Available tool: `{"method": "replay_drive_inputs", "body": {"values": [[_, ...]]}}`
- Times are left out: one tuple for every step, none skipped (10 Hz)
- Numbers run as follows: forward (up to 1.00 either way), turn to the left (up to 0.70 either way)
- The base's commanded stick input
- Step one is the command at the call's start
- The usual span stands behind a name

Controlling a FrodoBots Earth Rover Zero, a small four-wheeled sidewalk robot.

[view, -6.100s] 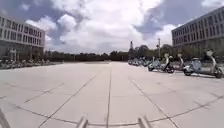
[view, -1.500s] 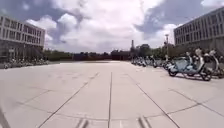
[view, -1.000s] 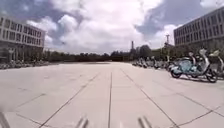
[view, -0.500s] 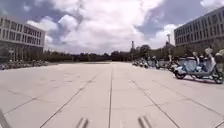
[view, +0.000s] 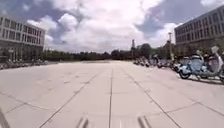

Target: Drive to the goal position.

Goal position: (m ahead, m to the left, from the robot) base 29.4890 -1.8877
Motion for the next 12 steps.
{"method": "replay_drive_inputs", "body": {"values": [[0.5,0.0],[0.5,0.0],[0.5,0.0],[0.5,0.0],[0.5,0.0],[0.5,0.0],[0.5,0.0],[0.5,0.0],[0.5,0.0],[0.5,0.0],[0.5,0.0],[0.5,0.0]]}}
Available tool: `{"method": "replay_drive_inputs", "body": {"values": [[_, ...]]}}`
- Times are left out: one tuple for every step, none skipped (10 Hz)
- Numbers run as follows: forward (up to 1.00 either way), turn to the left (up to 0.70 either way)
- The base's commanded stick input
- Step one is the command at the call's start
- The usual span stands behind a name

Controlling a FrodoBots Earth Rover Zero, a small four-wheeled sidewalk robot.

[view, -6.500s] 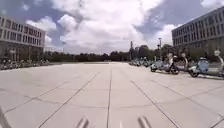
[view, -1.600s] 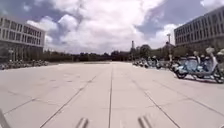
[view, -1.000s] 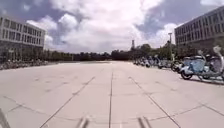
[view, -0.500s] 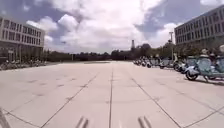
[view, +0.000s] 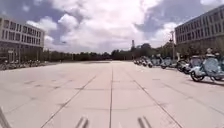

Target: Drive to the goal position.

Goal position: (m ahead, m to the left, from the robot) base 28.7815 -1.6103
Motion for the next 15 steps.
{"method": "replay_drive_inputs", "body": {"values": [[0.5,0.0],[0.5,0.0],[0.5,0.0],[0.5,0.0],[0.5,0.0],[0.5,0.0],[0.5,0.0],[0.5,0.0],[0.5,0.0],[0.5,0.0],[0.5,0.0],[0.5,0.0],[0.5,0.0],[0.5,0.0],[0.5,0.0]]}}
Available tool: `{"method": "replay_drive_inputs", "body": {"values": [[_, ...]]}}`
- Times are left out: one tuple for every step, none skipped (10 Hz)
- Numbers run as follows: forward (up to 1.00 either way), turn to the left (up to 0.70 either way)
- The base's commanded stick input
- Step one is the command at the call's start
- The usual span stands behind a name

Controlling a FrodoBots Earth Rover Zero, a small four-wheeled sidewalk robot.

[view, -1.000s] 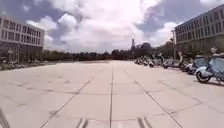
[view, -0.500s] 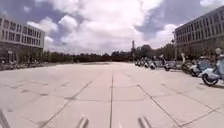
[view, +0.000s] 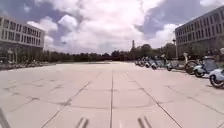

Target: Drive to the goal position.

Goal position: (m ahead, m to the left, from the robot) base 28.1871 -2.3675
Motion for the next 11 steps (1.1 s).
{"method": "replay_drive_inputs", "body": {"values": [[0.5,0.0],[0.5,0.0],[0.5,0.0],[0.5,0.0],[0.5,0.0],[0.5,0.0],[0.5,0.0],[0.5,0.0],[0.5,0.0],[0.5,0.0],[0.5,0.0]]}}
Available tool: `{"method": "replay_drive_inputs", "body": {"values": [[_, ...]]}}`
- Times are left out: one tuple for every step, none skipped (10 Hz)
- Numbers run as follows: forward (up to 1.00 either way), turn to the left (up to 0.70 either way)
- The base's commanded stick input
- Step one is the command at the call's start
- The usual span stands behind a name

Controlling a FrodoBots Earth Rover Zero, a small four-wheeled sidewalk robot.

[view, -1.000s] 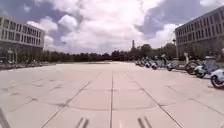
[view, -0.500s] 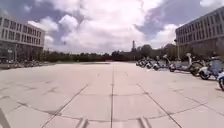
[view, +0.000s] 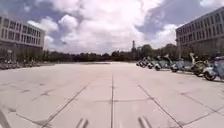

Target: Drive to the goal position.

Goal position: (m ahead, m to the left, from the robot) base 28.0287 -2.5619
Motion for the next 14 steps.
{"method": "replay_drive_inputs", "body": {"values": [[0.5,0.0],[0.5,0.0],[0.5,0.0],[0.5,0.0],[0.5,0.0],[0.5,0.0],[0.5,0.0],[0.5,0.0],[0.5,0.0],[0.5,0.0],[0.5,0.0],[0.5,0.0],[0.5,0.0],[0.5,0.0]]}}
